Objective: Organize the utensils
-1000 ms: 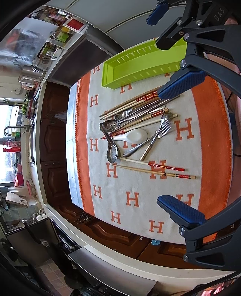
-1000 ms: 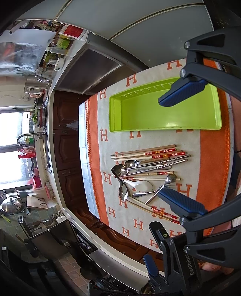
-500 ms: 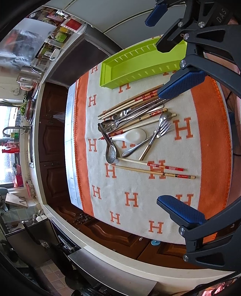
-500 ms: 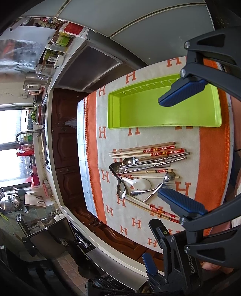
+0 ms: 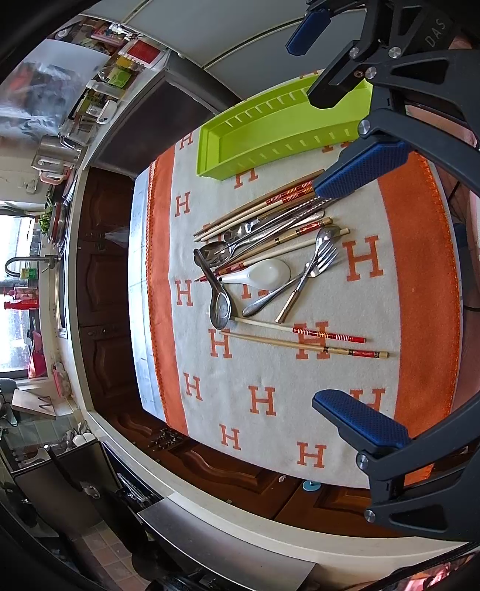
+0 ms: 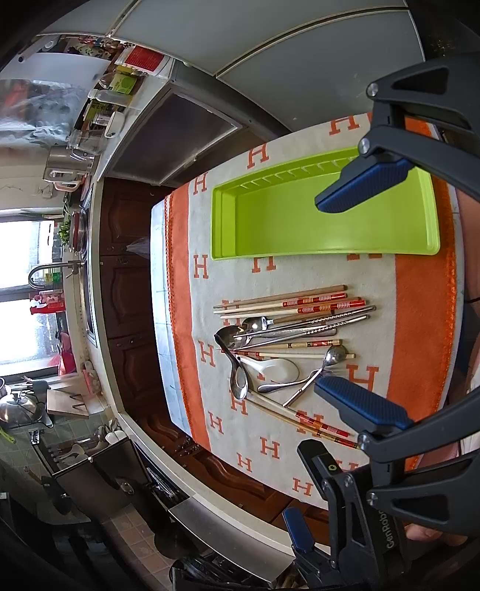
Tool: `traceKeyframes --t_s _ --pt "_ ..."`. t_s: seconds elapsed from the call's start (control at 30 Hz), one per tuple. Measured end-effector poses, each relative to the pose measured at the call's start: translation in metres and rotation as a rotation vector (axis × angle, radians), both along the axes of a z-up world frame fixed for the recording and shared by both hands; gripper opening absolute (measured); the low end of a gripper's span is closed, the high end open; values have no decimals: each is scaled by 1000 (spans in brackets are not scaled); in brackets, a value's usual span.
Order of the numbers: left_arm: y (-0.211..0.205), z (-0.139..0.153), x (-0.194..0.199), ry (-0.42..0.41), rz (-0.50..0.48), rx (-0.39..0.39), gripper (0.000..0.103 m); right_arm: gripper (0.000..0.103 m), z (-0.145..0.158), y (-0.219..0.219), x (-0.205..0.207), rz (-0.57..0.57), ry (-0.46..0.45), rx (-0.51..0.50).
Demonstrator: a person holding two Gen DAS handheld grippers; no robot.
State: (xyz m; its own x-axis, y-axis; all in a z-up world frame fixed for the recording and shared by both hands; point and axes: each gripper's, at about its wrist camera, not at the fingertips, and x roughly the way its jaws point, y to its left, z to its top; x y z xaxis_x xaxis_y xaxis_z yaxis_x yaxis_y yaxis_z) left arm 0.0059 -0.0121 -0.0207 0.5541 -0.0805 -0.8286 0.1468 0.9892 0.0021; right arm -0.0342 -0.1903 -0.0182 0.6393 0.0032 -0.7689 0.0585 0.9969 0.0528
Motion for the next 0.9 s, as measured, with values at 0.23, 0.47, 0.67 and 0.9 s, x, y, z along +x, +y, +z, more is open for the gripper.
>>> traceKeyframes --t_s 0.23,0.47,0.67,0.9 --pt "1 1 0 0 5 -14 102 91 -1 0 -1 0 3 -1" --pt "9 3 2 6 18 -27 102 91 -1 0 0 -1 5 -3" --pt "14 4 2 7 25 -29 102 90 -1 0 0 -1 5 -3" --pt "17 7 4 1 12 -41 102 86 -2 6 1 17 13 -9"
